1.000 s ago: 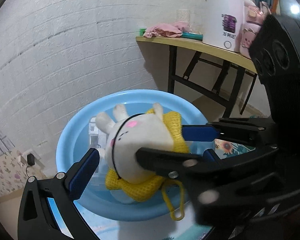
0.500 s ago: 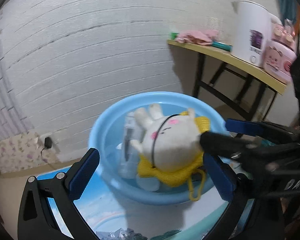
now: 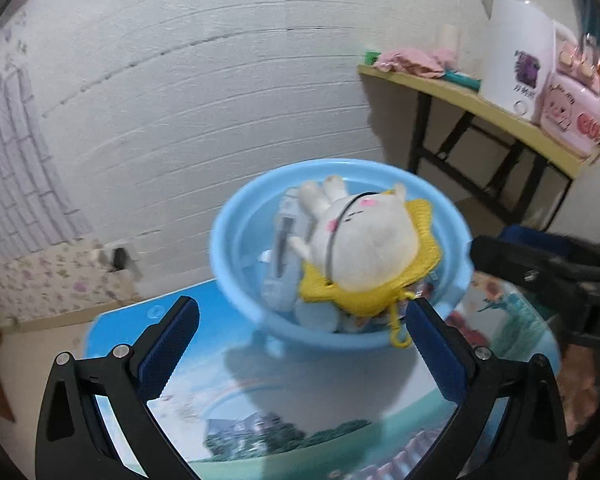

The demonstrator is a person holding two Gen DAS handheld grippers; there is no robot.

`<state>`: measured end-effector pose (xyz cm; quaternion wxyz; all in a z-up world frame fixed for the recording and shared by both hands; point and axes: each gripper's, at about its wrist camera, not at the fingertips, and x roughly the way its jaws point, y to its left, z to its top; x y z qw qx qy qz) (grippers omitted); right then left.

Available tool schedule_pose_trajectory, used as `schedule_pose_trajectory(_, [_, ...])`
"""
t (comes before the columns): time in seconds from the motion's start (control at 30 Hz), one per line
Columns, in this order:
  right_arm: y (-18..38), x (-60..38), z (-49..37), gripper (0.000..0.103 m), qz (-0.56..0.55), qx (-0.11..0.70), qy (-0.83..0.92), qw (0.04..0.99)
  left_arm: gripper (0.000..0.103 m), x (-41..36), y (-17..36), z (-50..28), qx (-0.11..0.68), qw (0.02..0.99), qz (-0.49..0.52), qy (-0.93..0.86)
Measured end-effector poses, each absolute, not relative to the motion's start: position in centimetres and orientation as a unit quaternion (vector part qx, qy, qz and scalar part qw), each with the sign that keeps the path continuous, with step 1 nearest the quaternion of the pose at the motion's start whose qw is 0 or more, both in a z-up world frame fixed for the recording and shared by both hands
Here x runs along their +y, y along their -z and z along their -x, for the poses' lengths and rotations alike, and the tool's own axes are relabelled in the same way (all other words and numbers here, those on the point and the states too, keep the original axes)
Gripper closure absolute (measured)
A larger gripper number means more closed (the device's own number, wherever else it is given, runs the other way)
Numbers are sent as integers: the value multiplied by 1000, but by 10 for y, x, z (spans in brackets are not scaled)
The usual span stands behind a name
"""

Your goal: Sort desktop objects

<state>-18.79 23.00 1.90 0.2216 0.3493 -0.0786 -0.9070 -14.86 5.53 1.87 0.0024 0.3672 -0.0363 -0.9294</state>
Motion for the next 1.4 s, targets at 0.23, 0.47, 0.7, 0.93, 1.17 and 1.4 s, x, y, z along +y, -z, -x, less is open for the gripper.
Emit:
schedule_pose_trajectory(0.23, [-34,220,171,24,-322,-46,921,215,0,46,-25,136,-26,3,-356,934])
schedule_pose_trajectory(0.47, [-51,211,156,13,-277,-3,944,180,0,30,-30,127,-5,27,-346,938])
schedule_pose_trajectory(0.7, [-57,205,152,0,-245,18,955,166,0,19,-30,123,11,48,-338,940])
schedule_pose_trajectory(0.93, [-49,203,163,0,-261,21,952,158,0,16,-26,125,14,39,-332,942])
schedule_pose_trajectory(1.17, [-39,201,175,0,-285,25,946,153,0,12,-19,133,15,40,-346,937])
schedule_pose_trajectory(1.4, [-34,199,176,0,-297,25,941,161,0,13,-16,134,12,34,-352,935])
